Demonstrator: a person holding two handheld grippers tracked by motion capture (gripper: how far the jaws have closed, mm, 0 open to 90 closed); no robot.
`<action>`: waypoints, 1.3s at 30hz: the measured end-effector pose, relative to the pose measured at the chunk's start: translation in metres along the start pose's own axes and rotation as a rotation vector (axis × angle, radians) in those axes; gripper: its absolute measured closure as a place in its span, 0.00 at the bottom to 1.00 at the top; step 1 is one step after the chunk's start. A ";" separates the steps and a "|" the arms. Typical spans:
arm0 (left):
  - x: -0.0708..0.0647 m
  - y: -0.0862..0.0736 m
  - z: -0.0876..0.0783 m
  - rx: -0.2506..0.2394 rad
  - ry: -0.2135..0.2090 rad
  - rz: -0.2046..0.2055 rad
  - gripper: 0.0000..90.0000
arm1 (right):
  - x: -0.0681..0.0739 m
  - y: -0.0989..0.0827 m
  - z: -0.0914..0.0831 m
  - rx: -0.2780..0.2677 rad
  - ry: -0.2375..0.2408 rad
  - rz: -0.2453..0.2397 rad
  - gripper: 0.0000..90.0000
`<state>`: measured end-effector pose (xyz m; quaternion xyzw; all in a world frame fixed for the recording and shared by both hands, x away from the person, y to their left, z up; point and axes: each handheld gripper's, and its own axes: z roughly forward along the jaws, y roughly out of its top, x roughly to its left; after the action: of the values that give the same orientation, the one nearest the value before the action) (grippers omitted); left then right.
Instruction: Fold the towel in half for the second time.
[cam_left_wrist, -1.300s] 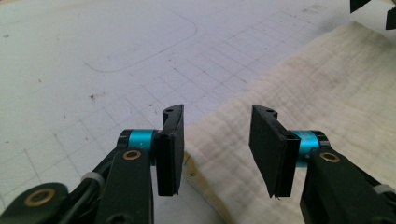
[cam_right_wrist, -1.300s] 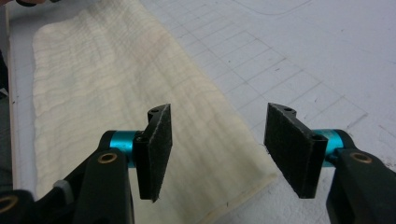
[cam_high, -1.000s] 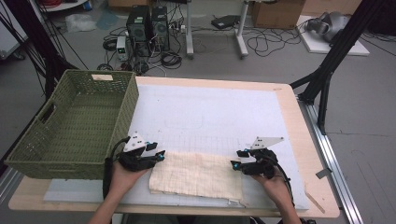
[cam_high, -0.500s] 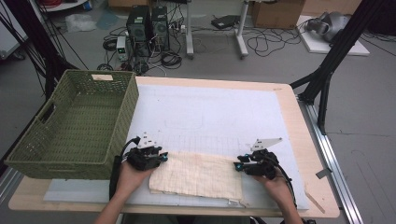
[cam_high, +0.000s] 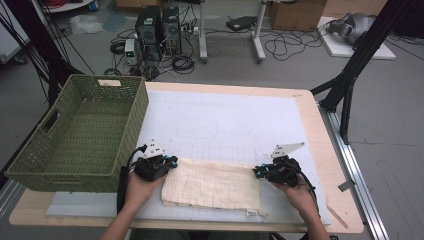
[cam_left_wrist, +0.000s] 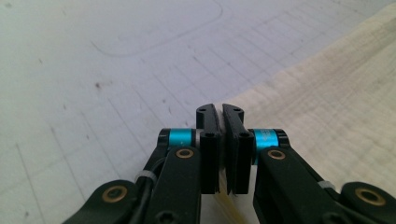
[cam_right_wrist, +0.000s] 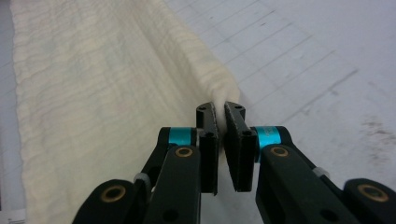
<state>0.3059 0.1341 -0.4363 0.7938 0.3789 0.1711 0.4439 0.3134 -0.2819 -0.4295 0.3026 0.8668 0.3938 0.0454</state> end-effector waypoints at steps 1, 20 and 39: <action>0.000 0.002 0.001 -0.019 0.010 -0.001 0.95 | -0.002 0.002 -0.002 -0.007 -0.010 0.002 0.94; 0.008 0.018 0.019 -0.097 0.077 0.058 0.94 | -0.031 0.020 -0.009 -0.107 -0.067 0.052 0.94; -0.003 0.001 -0.006 -0.154 0.018 0.126 0.93 | -0.002 -0.002 -0.021 -0.129 -0.029 0.001 0.93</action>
<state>0.3007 0.1348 -0.4318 0.7780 0.3180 0.2346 0.4885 0.3071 -0.2974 -0.4173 0.3053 0.8387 0.4444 0.0770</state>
